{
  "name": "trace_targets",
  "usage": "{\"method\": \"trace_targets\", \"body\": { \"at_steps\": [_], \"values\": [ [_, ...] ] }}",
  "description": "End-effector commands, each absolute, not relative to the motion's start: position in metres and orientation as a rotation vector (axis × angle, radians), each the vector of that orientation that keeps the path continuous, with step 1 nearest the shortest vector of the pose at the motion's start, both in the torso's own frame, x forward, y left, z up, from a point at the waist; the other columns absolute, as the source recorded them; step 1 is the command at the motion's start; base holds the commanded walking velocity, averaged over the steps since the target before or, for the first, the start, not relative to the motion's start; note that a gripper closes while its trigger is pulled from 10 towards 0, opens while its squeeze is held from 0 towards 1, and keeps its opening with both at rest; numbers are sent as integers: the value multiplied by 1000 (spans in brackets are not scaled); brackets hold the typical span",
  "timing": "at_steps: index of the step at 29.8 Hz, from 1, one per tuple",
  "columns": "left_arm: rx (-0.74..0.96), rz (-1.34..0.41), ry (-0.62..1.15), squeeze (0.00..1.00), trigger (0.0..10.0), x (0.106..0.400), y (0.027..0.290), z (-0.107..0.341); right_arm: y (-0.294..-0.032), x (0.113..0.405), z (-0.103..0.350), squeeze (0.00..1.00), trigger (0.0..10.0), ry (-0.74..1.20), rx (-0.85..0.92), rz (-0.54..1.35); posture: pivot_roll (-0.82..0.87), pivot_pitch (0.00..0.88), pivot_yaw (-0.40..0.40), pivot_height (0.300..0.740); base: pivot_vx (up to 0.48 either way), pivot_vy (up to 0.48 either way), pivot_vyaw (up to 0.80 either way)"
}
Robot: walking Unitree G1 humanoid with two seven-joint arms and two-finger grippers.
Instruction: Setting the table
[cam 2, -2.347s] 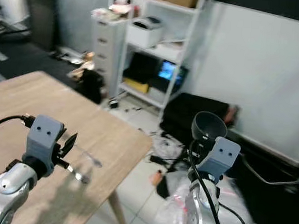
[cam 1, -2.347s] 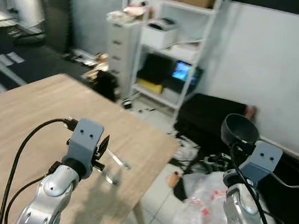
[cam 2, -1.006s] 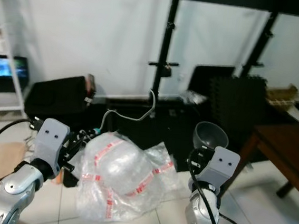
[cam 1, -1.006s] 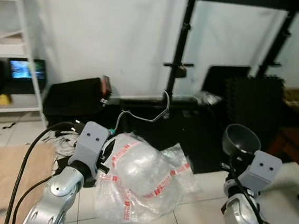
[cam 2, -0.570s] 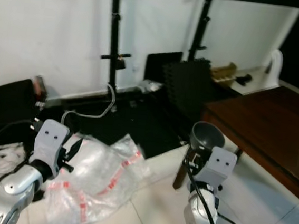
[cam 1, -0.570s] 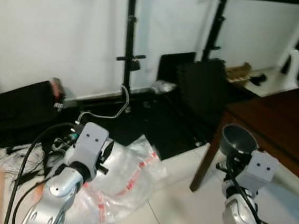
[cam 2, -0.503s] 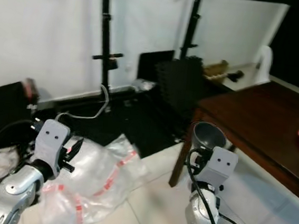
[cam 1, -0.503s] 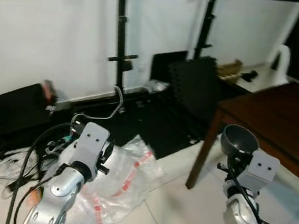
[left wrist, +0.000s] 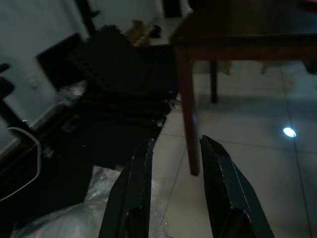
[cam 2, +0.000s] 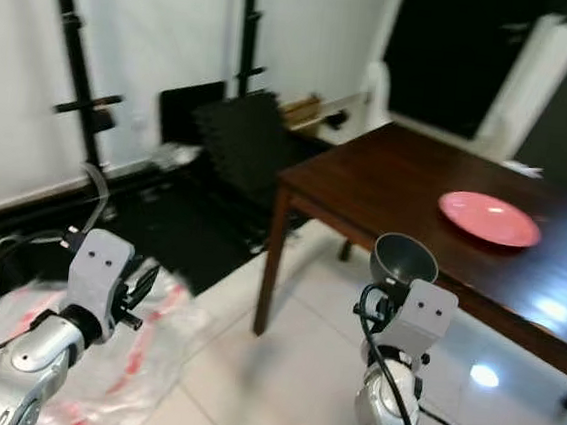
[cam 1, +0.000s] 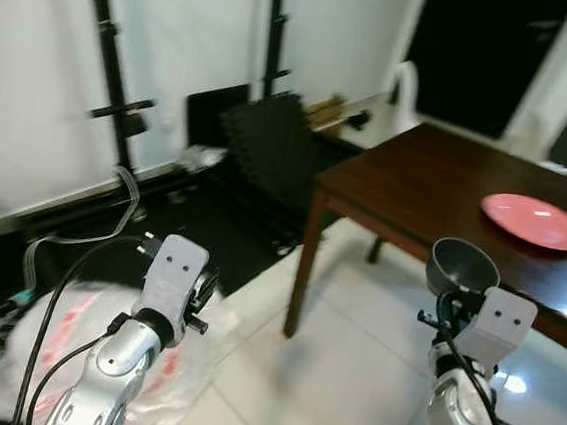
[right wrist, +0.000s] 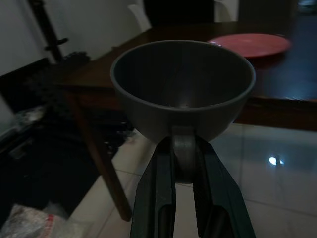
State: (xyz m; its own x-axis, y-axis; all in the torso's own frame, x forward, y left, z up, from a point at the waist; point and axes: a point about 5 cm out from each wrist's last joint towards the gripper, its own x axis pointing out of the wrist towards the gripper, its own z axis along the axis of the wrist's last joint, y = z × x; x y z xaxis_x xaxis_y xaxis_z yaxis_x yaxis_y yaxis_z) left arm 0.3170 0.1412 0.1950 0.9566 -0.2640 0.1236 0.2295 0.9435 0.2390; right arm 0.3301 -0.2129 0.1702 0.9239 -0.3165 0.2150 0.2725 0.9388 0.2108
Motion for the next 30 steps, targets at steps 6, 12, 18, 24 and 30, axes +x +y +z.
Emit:
{"method": "trace_targets", "body": {
  "at_steps": [6,12,18,24,30],
  "values": [
    [225,-255,-159,0,10000,316,141,194,-214,328,166,0,10000,-241,176,-311,88,113,65,740,0,0,-800],
    [218,-260,-161,0,10000,317,140,195,-213,327,166,0,10000,-242,176,-313,88,112,67,740,0,0,-800],
    [187,-262,-152,0,10000,317,139,195,-213,327,167,0,10000,-244,178,-315,88,112,69,740,0,0,-800],
    [155,-255,-158,0,10000,320,140,197,-213,327,167,0,10000,-248,181,-317,85,110,72,740,0,0,-800],
    [159,-246,-198,0,10000,321,139,200,-211,327,171,0,10000,-272,179,-299,83,109,73,740,71,0,-663]
  ]
}}
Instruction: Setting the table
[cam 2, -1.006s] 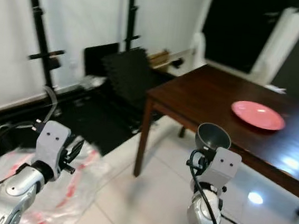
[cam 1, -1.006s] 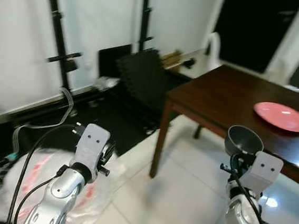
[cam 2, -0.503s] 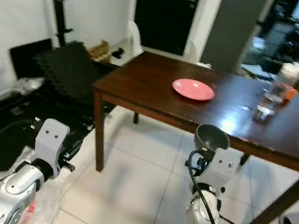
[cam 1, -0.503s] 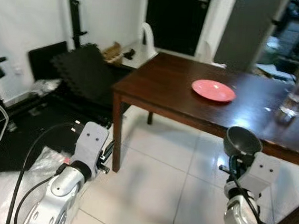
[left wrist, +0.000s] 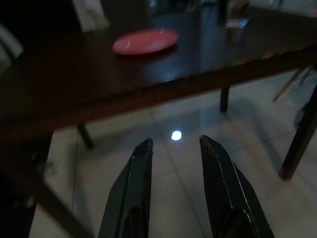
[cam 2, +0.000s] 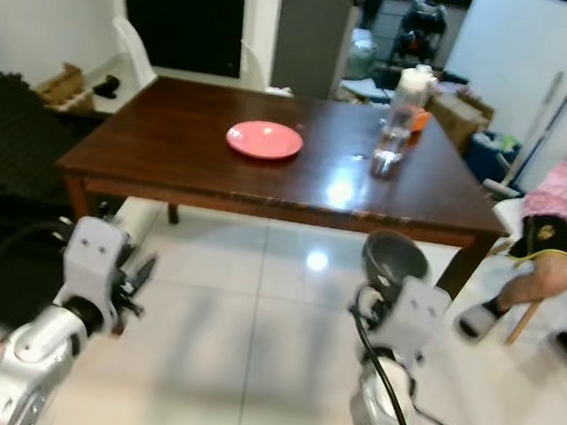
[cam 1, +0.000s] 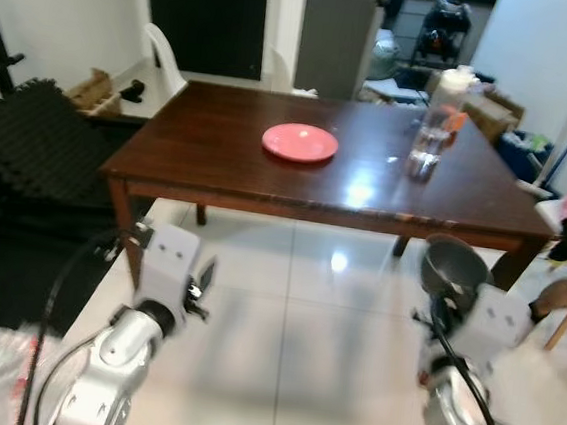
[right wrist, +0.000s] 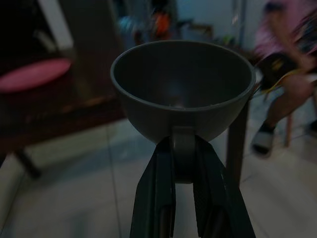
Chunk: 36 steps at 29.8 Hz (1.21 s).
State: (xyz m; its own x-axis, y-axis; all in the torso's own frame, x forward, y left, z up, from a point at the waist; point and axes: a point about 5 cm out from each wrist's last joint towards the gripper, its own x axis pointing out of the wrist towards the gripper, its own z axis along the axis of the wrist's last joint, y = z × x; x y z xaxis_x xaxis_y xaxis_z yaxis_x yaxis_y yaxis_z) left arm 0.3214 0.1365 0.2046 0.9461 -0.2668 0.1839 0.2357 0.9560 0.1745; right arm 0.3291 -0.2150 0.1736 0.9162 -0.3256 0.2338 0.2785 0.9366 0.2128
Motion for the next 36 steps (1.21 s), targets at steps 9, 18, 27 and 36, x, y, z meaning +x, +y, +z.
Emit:
{"method": "trace_targets", "body": {
  "at_steps": [9,18,27,36],
  "values": [
    [156,-246,-213,4,10000,324,135,202,-199,329,179,0,10000,-315,179,-227,76,106,75,740,475,0,0],
    [156,-257,-220,4,10000,325,131,201,-201,329,179,0,10000,-311,177,-234,73,107,73,740,466,0,0],
    [156,-263,-224,4,10000,324,129,200,-202,329,178,0,10000,-306,174,-239,72,105,72,740,463,0,0],
    [156,-265,-227,8,10000,325,128,201,-193,330,187,0,10000,-343,125,-162,70,100,75,740,458,0,0]
  ]
}}
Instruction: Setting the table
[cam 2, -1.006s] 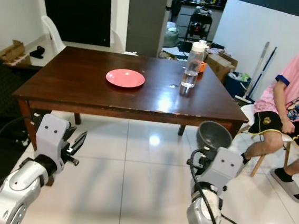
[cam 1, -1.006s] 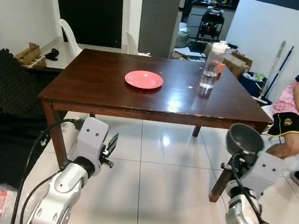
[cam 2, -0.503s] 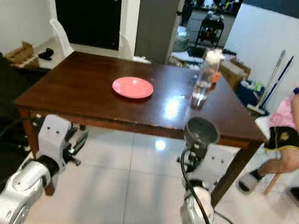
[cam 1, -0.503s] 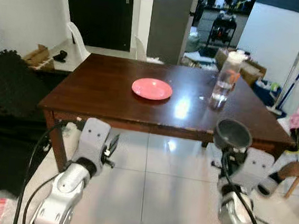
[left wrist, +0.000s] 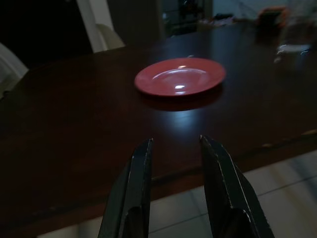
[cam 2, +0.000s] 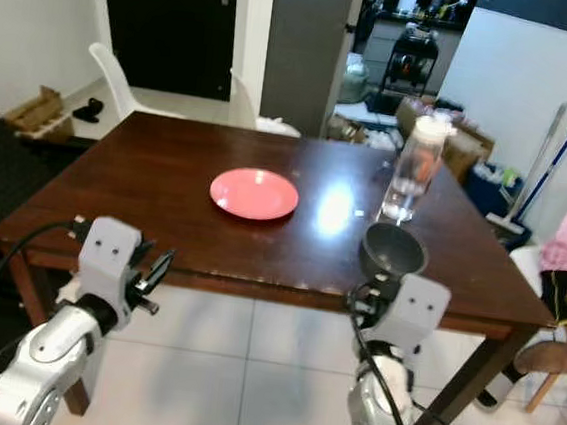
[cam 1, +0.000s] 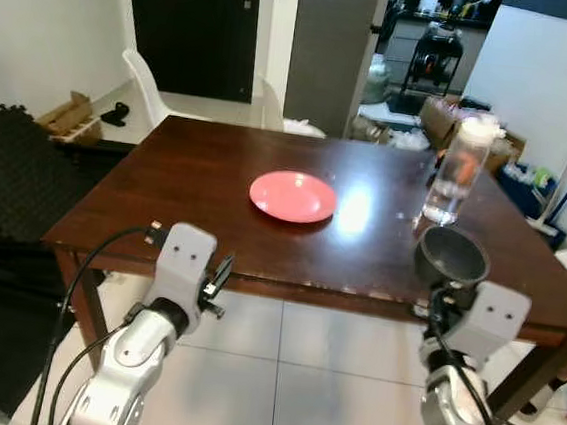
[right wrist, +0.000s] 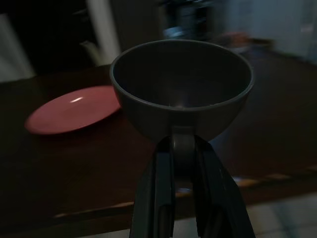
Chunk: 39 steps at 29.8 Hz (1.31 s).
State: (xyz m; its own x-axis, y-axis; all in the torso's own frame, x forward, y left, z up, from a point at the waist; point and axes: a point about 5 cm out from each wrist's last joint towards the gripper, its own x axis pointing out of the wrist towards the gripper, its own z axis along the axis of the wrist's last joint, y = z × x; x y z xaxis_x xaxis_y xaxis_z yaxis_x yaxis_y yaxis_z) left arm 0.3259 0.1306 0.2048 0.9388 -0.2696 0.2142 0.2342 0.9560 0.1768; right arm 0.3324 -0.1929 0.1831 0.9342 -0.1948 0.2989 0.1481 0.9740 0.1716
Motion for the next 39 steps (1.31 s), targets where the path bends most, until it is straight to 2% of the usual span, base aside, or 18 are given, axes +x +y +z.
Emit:
{"method": "trace_targets", "body": {
  "at_steps": [1,10,39],
  "values": [
    [156,-265,-227,8,10000,325,128,201,-191,330,189,0,10000,-349,117,-145,69,100,75,740,458,0,0],
    [156,-270,-229,12,10000,325,127,200,-177,330,198,0,10000,-388,56,-52,68,95,75,740,454,0,0],
    [157,-276,-230,12,10000,326,126,201,-187,330,193,0,10000,-362,55,-111,65,100,83,740,450,0,0]
  ]
}}
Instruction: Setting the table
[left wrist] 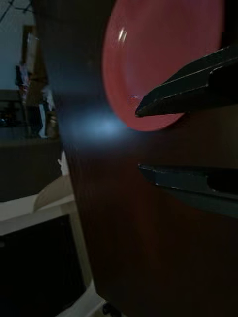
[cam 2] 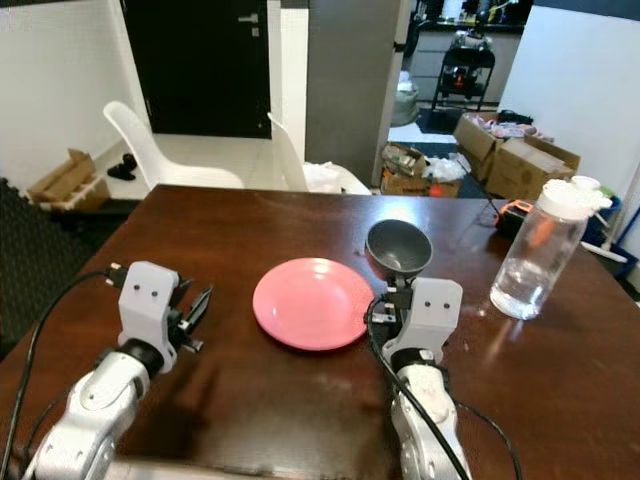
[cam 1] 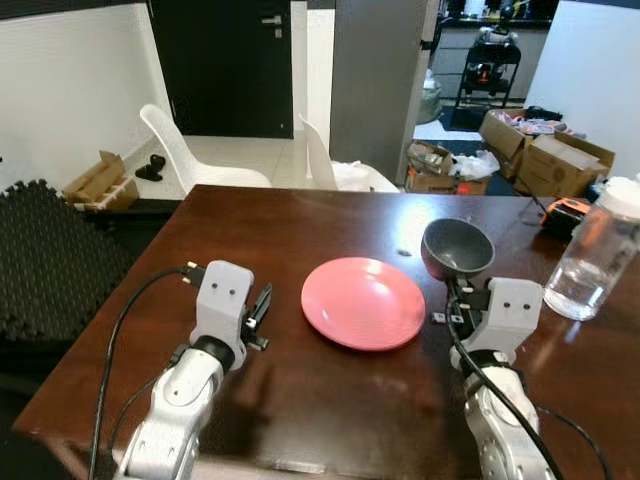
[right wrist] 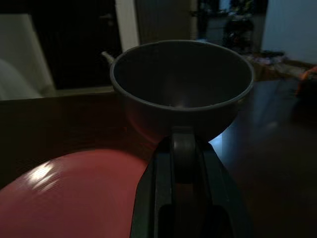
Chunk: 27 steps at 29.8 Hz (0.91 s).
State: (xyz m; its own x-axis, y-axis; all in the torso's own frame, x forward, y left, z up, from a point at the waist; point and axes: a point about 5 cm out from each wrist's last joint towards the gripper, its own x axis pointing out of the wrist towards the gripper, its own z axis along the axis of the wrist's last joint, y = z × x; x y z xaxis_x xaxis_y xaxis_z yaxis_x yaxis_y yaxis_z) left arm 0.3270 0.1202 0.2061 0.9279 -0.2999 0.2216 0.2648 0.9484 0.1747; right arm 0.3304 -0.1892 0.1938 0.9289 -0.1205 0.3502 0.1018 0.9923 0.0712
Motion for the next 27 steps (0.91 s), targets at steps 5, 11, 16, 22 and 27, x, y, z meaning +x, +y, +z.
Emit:
{"method": "trace_targets", "body": {
  "at_steps": [5,11,16,22,27],
  "values": [
    [155,-283,-222,0,10000,326,125,200,-187,329,193,0,10000,-358,38,-107,64,101,82,740,424,0,0],
    [133,-341,-183,0,10000,321,123,194,-189,328,192,0,10000,-352,28,-106,61,103,84,740,99,0,0],
    [131,-389,-131,0,10000,308,133,184,-185,322,188,0,10000,-325,14,-74,55,110,88,740,0,0,0],
    [130,-362,-96,0,10000,300,151,177,-185,311,185,0,10000,-303,-26,-64,50,123,91,740,0,0,0],
    [158,-353,-63,0,10000,292,161,170,-201,295,184,0,10000,-252,-166,-164,39,131,91,740,0,0,0]
  ]
}}
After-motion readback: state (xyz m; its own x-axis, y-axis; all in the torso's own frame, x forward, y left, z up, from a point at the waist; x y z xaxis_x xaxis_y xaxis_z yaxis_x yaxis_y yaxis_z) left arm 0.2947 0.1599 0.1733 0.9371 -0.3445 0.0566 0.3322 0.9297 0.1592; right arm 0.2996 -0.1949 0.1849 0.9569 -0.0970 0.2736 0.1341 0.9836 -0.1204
